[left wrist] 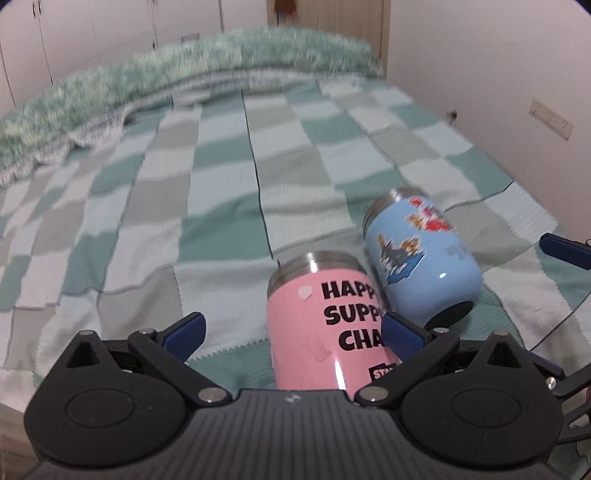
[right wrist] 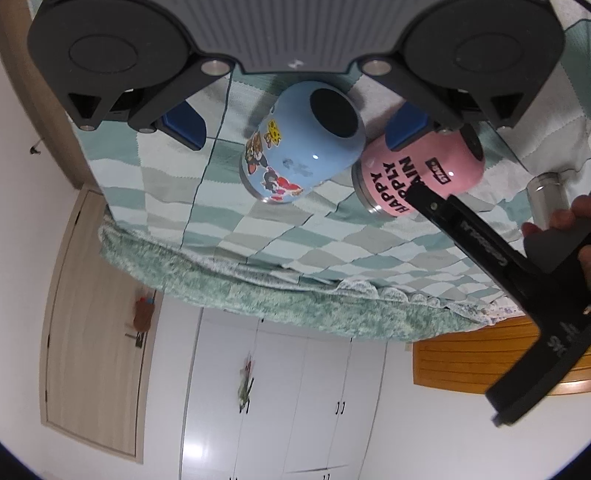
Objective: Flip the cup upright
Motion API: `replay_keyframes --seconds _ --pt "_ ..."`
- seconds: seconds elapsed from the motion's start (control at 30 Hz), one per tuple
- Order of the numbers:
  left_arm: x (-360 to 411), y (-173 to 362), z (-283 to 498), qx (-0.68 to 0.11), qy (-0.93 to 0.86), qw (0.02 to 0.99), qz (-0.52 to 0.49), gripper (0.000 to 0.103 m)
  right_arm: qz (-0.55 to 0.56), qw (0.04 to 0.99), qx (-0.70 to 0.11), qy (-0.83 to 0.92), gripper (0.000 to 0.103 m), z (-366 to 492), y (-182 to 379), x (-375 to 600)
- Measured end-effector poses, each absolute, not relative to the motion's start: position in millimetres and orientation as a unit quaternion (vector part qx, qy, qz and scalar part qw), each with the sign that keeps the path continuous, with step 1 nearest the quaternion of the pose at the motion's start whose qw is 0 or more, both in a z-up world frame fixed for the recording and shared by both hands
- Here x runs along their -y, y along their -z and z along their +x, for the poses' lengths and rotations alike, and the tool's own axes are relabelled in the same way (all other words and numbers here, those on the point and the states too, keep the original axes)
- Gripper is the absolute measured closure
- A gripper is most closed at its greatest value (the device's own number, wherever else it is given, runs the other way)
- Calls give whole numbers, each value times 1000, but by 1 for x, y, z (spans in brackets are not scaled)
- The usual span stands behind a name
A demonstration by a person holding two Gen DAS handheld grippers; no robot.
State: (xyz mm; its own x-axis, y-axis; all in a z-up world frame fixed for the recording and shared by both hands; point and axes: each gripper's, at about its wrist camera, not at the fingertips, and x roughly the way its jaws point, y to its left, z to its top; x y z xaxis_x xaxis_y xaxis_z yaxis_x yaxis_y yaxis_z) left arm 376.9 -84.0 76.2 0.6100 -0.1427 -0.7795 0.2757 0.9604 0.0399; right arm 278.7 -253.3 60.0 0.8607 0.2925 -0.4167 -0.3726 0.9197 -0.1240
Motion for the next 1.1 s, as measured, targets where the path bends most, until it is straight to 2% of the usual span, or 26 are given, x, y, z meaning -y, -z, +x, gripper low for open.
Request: replay_keyframes --seconds 0.2,0.47,0.53,0.6,1.1 --pt "82 -69 393 -480 134 866 34 0 -103 952 -219 -186 0 290 -49 255" --pt "93 -61 392 -505 133 852 48 0 -104 951 -218 -193 0 290 -47 255" --pt "93 -58 391 -506 129 852 41 3 -104 951 -217 -194 0 289 -48 255" --pt "93 -57 391 -511 140 848 22 17 -103 951 -216 -195 0 288 -48 257" --pt "89 -65 359 -495 137 858 24 18 -100 955 -212 -183 0 264 -61 262"
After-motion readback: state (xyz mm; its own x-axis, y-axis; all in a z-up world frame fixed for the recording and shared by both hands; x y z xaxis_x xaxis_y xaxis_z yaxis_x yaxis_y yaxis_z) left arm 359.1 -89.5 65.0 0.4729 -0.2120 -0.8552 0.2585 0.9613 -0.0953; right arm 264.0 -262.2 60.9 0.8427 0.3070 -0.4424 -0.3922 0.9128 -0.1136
